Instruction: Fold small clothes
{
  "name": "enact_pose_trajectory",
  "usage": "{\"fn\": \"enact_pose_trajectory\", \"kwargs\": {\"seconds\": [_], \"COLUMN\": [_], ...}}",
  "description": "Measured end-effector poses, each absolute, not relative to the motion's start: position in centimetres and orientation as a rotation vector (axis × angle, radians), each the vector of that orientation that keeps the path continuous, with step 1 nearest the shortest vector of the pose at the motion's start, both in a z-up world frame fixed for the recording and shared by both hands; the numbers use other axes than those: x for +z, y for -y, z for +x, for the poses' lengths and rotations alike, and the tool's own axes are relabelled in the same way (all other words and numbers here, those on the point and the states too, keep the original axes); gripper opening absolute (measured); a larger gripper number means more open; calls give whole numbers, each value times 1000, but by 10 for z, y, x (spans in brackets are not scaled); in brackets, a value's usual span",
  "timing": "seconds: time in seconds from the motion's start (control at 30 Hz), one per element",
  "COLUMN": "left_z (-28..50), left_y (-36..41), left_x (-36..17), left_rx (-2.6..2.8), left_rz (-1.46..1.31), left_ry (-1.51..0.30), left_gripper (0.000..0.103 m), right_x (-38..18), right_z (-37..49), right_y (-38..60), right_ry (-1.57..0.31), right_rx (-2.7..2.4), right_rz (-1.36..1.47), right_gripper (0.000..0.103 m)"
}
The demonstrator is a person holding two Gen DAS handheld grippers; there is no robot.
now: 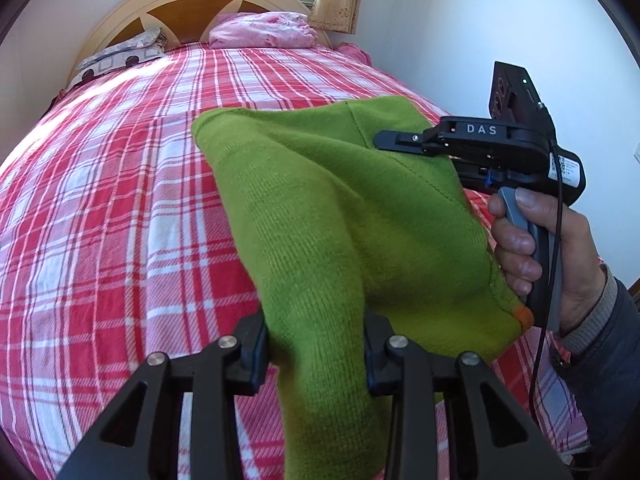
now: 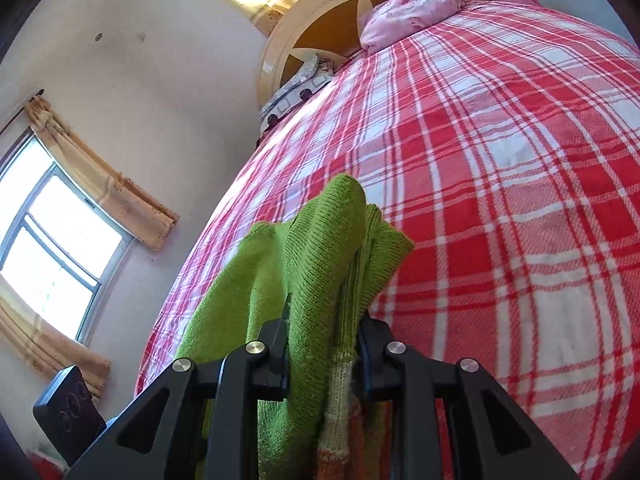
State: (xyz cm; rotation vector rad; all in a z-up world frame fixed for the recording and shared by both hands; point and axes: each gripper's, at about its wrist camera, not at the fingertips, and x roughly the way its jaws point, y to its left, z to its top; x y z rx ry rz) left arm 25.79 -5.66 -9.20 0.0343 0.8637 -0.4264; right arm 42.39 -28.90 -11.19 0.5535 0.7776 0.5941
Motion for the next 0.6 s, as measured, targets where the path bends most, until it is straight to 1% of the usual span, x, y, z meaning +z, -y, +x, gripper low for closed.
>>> {"fn": "enact_pose_trajectory", "kwargs": {"seconds": [0.6], "left_z": [216], "left_y": [-3], "left_x": [-77], "left_rx": [-334], "left_rz": [-17], "left_ry": [-811], "left_gripper": [37], "right_x": [-95], "right_z": [395], "right_y": [213], "right_ry": [-761], "right_rx": [722], "right_rz": [512], "right_gripper": [25]}}
